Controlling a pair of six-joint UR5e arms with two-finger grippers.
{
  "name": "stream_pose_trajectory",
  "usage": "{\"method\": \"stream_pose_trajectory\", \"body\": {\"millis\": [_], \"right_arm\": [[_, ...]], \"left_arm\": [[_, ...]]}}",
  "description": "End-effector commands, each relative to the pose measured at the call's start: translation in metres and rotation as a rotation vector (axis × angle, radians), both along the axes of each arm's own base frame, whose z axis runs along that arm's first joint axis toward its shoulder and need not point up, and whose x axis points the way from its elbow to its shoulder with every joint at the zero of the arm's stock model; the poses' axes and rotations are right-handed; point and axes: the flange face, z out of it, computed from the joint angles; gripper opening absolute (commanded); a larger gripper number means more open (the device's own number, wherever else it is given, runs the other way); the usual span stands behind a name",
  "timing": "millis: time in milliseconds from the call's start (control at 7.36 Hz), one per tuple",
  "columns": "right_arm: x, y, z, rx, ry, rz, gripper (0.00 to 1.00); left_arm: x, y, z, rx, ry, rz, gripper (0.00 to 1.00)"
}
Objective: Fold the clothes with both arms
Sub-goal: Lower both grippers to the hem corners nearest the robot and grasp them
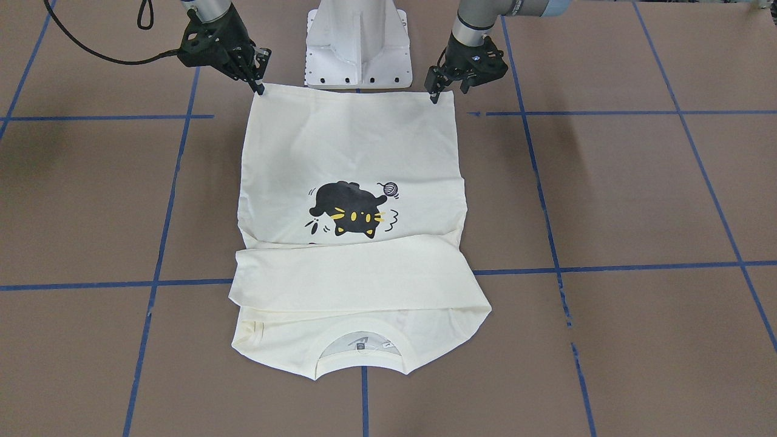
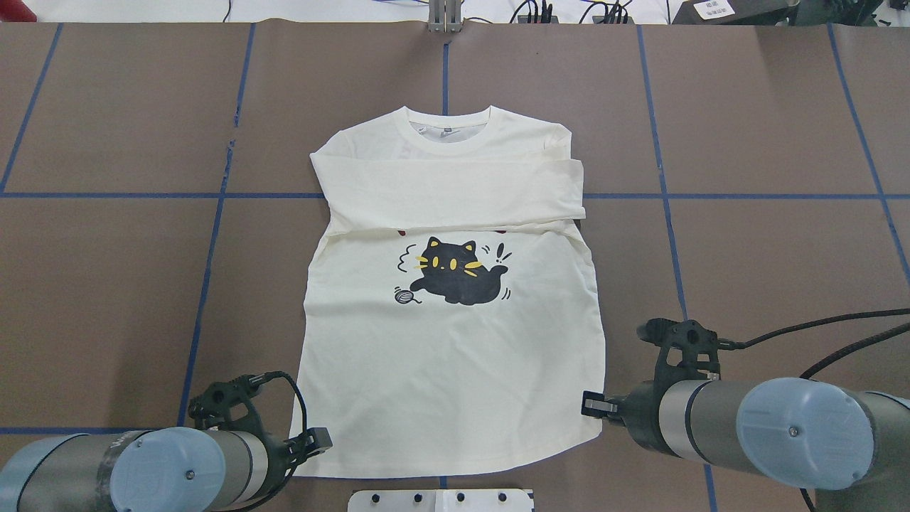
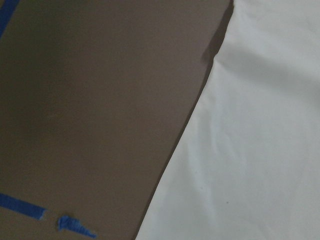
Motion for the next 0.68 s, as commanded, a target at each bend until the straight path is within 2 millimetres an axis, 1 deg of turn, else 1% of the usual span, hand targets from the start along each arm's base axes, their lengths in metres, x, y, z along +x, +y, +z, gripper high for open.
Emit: {"method": "stream_pose_trajectory", "body": {"millis": [0,544], "right_arm": [[0.0018,-0.0027,-0.0005,-0.005,-0.003,-0.001,0.00],[0.0059,-0.0057,-0.0032,-0.012,-0.011,-0.003,0.00]], "left_arm": [[0.0023,0.0040,0.0035,-0.008,-0.020,-0.001,0.78],[0.0072,0.0060,0.0078,-0.009,-0.032,0.004,0.71]]}}
